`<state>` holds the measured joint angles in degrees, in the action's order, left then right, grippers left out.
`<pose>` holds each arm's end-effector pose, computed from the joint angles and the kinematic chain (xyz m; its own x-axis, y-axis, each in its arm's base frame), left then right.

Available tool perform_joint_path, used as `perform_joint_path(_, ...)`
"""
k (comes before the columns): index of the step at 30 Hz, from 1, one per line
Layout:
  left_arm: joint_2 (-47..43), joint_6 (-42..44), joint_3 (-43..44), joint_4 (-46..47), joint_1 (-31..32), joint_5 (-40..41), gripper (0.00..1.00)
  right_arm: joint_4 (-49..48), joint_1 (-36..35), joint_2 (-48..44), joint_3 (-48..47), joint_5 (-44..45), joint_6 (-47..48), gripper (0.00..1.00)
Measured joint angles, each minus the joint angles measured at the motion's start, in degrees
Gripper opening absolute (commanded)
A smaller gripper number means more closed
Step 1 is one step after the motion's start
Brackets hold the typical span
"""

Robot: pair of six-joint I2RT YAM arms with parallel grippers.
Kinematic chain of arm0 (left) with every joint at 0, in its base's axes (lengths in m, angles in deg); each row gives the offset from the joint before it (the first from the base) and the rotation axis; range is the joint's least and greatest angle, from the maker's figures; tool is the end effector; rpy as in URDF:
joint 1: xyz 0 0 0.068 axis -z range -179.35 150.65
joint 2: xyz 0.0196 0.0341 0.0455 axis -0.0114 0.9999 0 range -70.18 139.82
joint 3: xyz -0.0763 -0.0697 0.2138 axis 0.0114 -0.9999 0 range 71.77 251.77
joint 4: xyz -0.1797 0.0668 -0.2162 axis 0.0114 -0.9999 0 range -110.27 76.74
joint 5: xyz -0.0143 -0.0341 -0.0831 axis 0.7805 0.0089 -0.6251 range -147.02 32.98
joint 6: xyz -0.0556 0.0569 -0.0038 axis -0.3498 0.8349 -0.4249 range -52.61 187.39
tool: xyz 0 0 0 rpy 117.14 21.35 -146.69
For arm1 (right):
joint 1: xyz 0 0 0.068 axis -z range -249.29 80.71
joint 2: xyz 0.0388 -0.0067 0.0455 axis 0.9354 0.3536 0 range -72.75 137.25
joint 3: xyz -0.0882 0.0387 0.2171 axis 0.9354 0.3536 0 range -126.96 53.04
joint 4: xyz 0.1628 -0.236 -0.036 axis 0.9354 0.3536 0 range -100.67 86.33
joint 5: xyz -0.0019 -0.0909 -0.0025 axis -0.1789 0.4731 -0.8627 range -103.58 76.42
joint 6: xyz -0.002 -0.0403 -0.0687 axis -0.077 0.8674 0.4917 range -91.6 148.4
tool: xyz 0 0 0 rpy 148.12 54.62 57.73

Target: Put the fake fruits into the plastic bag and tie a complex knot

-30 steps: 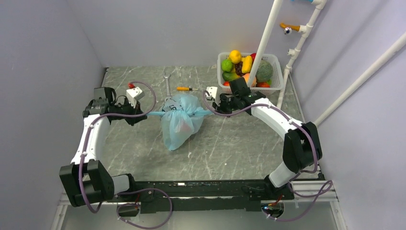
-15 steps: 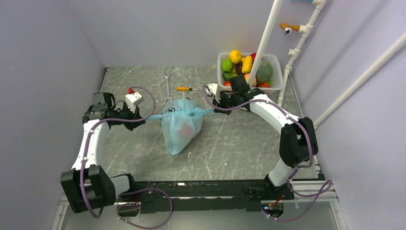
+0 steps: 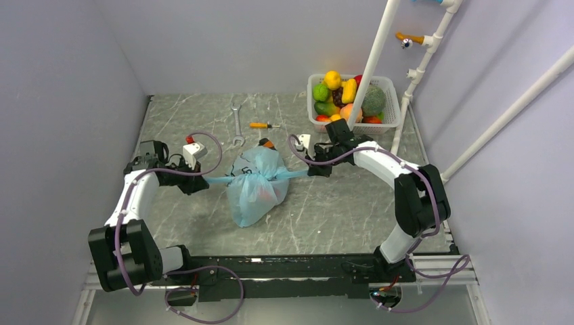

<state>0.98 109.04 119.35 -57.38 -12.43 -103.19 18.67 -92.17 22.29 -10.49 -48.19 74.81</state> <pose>0.2722 0.0124 0.1614 -0.6004 0.3330 -0.7271 0.6810 0.6896 -0.2465 0.3244 0.1792 0.1338 -0.1384 -0.7054 -0.6952 -0.9792 0.2027 -0.0107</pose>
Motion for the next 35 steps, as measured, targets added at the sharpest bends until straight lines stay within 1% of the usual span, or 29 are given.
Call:
perform_joint_path(1, 0.00, 0.00, 0.17, -0.15, -0.04, -0.20, 0.17, 0.76, 0.11, 0.00, -0.44, -0.44, -0.11, 0.09)
perform_joint_path(2, 0.00, -0.04, 0.57, -0.61, -0.09, -0.46, 0.34, 1.84, 0.28, 0.00, -1.27, -0.76, -0.26, 0.28)
perform_joint_path(3, 0.00, -0.02, 1.40, -1.33, -0.09, -0.37, 0.55, 3.10, 0.52, 0.00, -2.54, -0.52, -0.42, 0.52)
perform_joint_path(4, 0.00, 0.46, 2.69, -1.95, -0.37, 1.01, 0.71, 4.66, 1.03, 0.00, -3.78, 0.74, -0.87, 0.66)
perform_joint_path(5, 0.00, 0.44, 4.70, -2.43, -1.16, 2.25, 0.90, 6.80, 2.34, 0.00, -5.38, 1.86, -1.09, 0.76)
perform_joint_path(6, 0.00, 0.35, 6.75, -2.75, -1.68, 3.04, 0.98, 8.24, 3.74, 0.00, -6.91, 2.75, -1.49, 0.89)
perform_joint_path(7, 0.00, -0.02, 9.01, -3.10, -1.95, 3.67, 0.99, 9.42, 4.87, 0.00, -8.37, 3.26, -2.01, 0.98)
perform_joint_path(8, 0.00, -1.27, 12.83, -3.74, -1.88, 3.89, 0.99, 10.86, 6.34, -0.02, -10.51, 3.74, -2.56, 0.99)
perform_joint_path(9, 0.00, -1.40, 13.62, -3.69, -1.66, 3.89, 0.99, 11.50, 6.95, -0.02, -11.98, 3.87, -3.67, 1.00)
perform_joint_path(10, 0.00, -2.25, 16.24, -4.22, -1.38, 3.87, 0.99, 11.89, 7.30, -0.02, -13.79, 3.89, -4.74, 1.00)
perform_joint_path(14, 1.53, -5.22, 26.45, -5.51, -0.83, 3.58, 0.99, 13.35, 6.80, -0.17, -21.99, 1.81, -10.12, 1.00)
perform_joint_path(16, 3.45, -7.26, 32.37, -6.82, -0.81, 3.72, 0.99, 12.15, 6.54, -1.16, -25.27, 0.48, -13.73, 1.00)
perform_joint_path(18, 6.12, -9.94, 39.01, -7.76, -0.81, 4.09, 0.99, 10.03, 6.36, -3.63, -25.79, -0.46, -16.98, 1.00)
perform_joint_path(22, 9.46, -15.21, 46.23, -7.98, -0.81, 5.62, 0.99, 6.12, 6.34, -10.88, -23.04, -0.04, -22.21, 1.00)
perform_joint_path(24, 9.68, -18.71, 46.10, -7.37, -0.81, 7.82, 0.99, 3.58, 6.54, -15.47, -18.91, 1.31, -24.59, 1.00)
perform_joint_path(26, 9.27, -20.90, 43.82, -6.91, -0.81, 10.49, 0.99, 1.95, 7.34, -20.52, -13.49, 3.28, -26.99, 1.00)
perform_joint_path(31, 7.26, -23.43, 33.31, -6.99, -0.83, 16.87, 0.99, -0.61, 11.30, -31.34, 0.22, 10.14, -31.34, 1.00)
perform_joint_path(35, 4.31, -24.00, 26.95, -7.45, -0.81, 19.91, 0.99, -1.25, 13.49, -34.69, 4.96, 13.53, -34.12, 1.00)
